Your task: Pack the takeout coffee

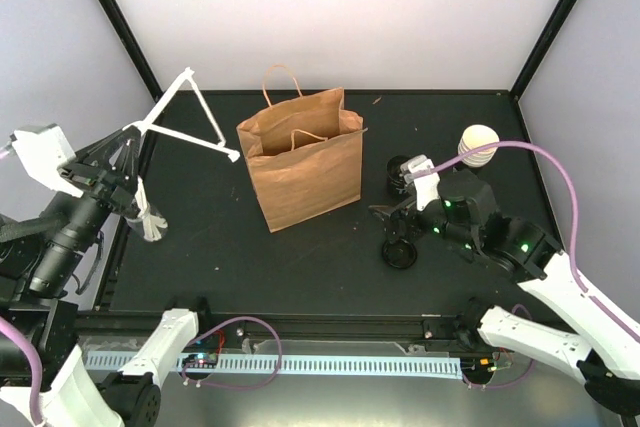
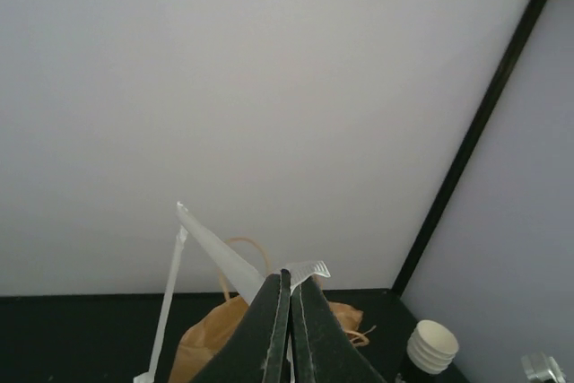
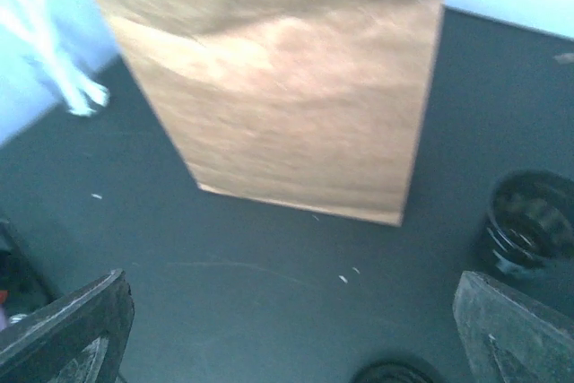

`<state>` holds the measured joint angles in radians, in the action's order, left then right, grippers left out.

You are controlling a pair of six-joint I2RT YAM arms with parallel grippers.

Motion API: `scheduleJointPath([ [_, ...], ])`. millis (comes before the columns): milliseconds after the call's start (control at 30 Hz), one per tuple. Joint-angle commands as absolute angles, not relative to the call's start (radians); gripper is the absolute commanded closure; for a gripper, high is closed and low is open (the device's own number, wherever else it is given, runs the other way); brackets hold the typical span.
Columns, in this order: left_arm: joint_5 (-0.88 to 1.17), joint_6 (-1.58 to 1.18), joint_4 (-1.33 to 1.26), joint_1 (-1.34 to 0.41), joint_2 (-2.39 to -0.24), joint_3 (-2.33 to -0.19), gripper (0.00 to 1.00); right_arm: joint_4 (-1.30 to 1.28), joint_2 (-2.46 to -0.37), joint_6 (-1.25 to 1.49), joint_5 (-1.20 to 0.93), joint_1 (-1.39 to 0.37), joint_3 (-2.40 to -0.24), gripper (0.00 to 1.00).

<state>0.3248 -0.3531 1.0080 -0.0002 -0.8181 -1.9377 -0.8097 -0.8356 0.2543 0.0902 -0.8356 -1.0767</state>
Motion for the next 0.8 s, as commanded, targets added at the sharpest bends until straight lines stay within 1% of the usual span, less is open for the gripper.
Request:
scheduleJointPath([
  [0,0.462,-0.394,0.941,0.000,-0.802,-1.968,0.99,-0.620,-0.777,0.180,-0.111,-0.834,-1.100,0.00],
  [200,0.586,-0.440,0.843,0.000,-0.775,-1.971,0.98,-0.452,-0.799,0.135,-0.153,-0.834,-1.136,0.01],
  [300,0.637,-0.461,0.788,0.000,-0.767,-1.970,0.99,-0.378,-0.810,0.091,-0.135,-0.835,-1.161,0.04],
  [400,0.674,-0.482,0.732,0.001,-0.758,-1.971,0.98,-0.223,-0.801,0.012,-0.168,-0.834,-1.125,0.07],
  [500,0.722,-0.511,0.679,0.001,-0.755,-1.972,0.98,-0.103,-0.829,-0.017,-0.153,-0.834,-1.122,0.09],
  [667,0.816,-0.574,0.598,0.001,-0.761,-1.973,0.98,-0.147,-0.974,-0.054,-0.189,-0.836,-1.289,0.13],
  [767,0.830,-0.601,0.571,0.001,-0.761,-1.961,0.99,-0.123,-1.026,-0.050,-0.256,-0.835,-1.324,0.15],
])
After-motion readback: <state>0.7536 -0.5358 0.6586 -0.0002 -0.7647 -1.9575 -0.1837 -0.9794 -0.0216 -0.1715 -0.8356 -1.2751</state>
